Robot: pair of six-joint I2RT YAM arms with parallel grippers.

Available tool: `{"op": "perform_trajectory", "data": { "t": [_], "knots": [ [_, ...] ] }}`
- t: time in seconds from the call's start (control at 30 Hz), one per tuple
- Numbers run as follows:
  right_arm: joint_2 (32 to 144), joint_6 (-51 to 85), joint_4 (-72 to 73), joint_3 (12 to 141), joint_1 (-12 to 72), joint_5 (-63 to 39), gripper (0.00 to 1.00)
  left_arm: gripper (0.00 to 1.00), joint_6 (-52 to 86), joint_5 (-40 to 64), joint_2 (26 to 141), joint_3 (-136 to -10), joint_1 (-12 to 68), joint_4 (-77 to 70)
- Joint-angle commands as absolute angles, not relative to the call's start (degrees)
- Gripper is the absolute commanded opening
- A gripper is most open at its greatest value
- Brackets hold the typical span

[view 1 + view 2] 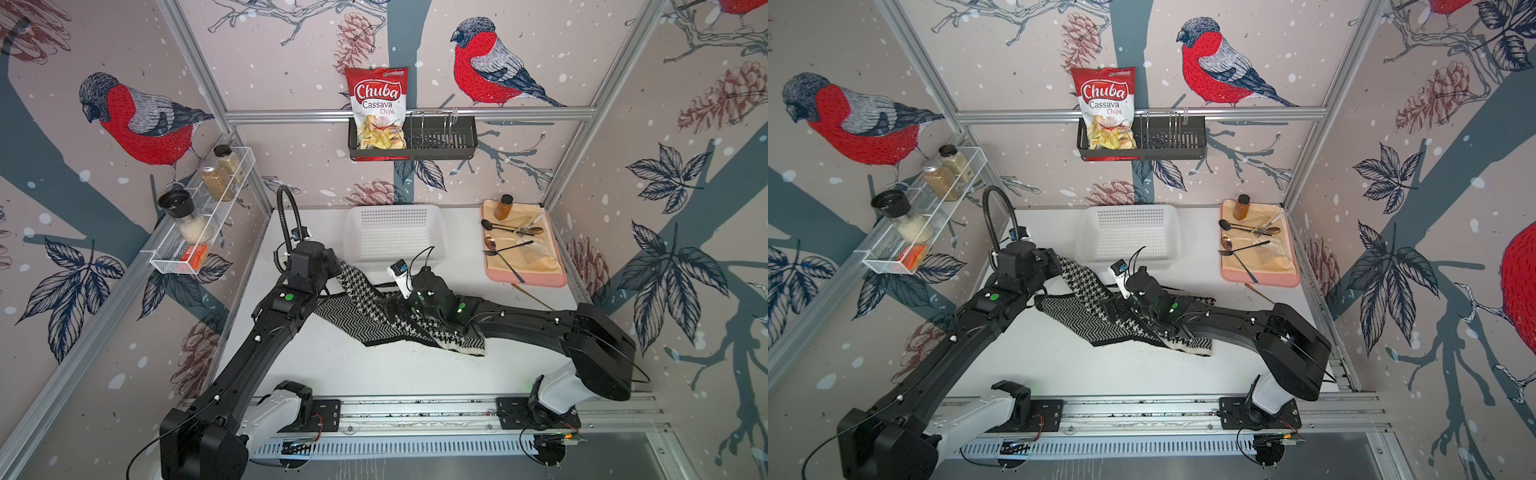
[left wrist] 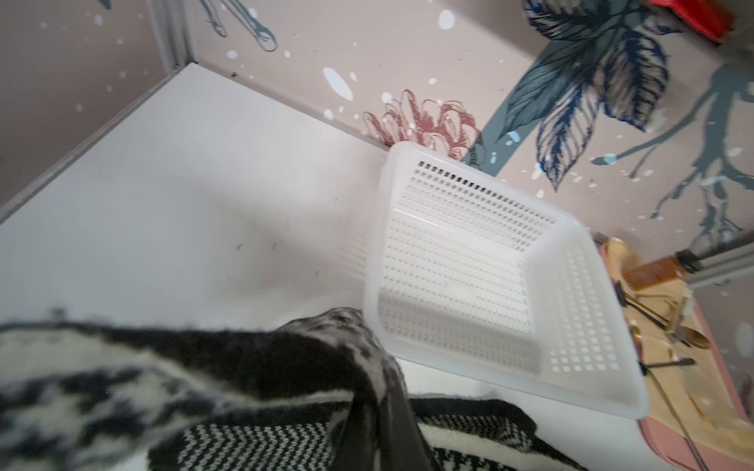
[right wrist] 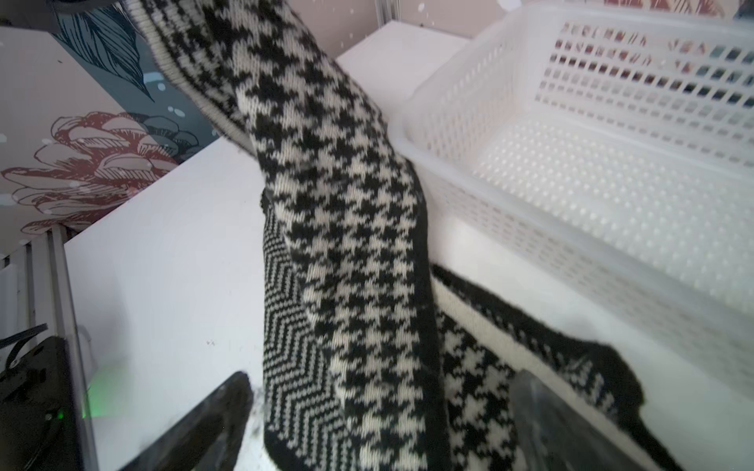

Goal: Roll up the scarf and place it into the basket
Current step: Flatten out the scarf at the center of the board.

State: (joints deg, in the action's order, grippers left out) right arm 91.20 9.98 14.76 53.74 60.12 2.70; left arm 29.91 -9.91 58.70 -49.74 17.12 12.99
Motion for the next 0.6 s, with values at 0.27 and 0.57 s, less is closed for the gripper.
{"op": "perform_trajectory", "data": {
  "t": [0.27, 0.57],
  "knots": [
    [104.4, 2.2, 26.5, 67.8, 63.8, 9.5, 1.00, 0.00, 27.0, 10.1, 56.9, -54.3, 19.0, 8.5],
    [104.0, 4.6, 17.6, 71.9, 63.7, 23.5, 0.00, 0.00, 25.9, 7.5, 51.2, -51.0, 19.2, 10.2]
  ]
}}
